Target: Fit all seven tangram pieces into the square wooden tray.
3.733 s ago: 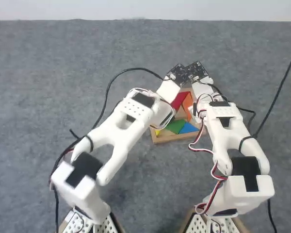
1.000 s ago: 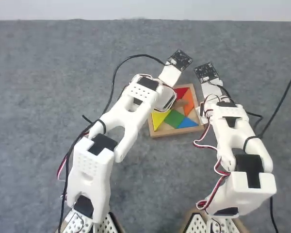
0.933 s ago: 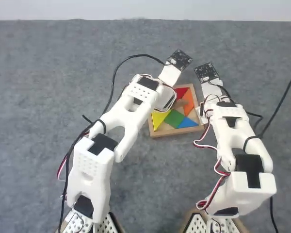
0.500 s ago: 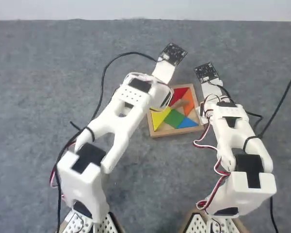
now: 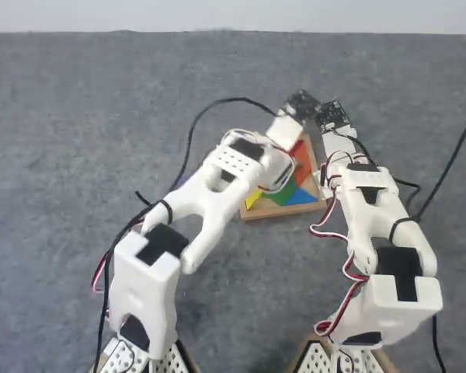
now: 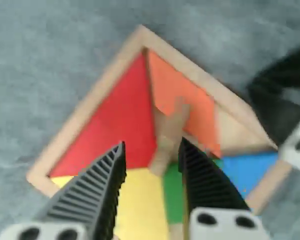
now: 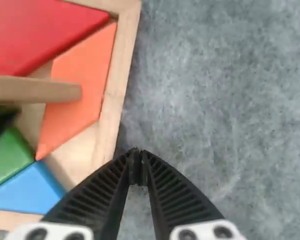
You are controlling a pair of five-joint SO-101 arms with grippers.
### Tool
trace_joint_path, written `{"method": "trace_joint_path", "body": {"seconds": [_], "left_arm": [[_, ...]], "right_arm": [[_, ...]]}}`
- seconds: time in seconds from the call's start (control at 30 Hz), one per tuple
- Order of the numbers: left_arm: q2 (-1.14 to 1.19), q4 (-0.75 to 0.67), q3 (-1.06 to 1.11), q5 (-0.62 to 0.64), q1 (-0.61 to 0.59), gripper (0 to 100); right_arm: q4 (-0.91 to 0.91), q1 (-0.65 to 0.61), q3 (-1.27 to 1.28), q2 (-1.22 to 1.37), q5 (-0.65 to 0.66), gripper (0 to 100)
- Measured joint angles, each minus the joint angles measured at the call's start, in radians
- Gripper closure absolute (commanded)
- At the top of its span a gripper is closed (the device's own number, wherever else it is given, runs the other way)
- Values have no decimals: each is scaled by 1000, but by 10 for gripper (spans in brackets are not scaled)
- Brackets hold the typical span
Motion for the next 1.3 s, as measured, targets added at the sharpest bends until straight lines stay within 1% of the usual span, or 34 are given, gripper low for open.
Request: {"method": "trace_joint_path", "body": {"seconds": [0.13, 0.27, 0.37, 0.67, 0.87, 1.0, 1.13, 1.2, 1.3], "left_arm": [[28, 0, -60, -3, -43, 837], [28, 0, -91, -23, -41, 837], [28, 0, -95, -23, -48, 837], [34, 0, -97, 0, -120, 837], [117, 3, -137, -2, -109, 837], [153, 54, -196, -2, -92, 837], [158, 98, -209, 3, -89, 838], [157, 123, -209, 3, -78, 855], [140, 127, -184, 3, -52, 868]], "right_arm": [[0, 0, 0, 0, 0, 991], [0, 0, 0, 0, 0, 991], [0, 2, 0, 0, 0, 991], [0, 2, 0, 0, 0, 991], [0, 2, 0, 0, 0, 991], [0, 2, 0, 0, 0, 991], [0, 2, 0, 0, 0, 991], [0, 2, 0, 0, 0, 991], [0, 0, 0, 0, 0, 991]]}}
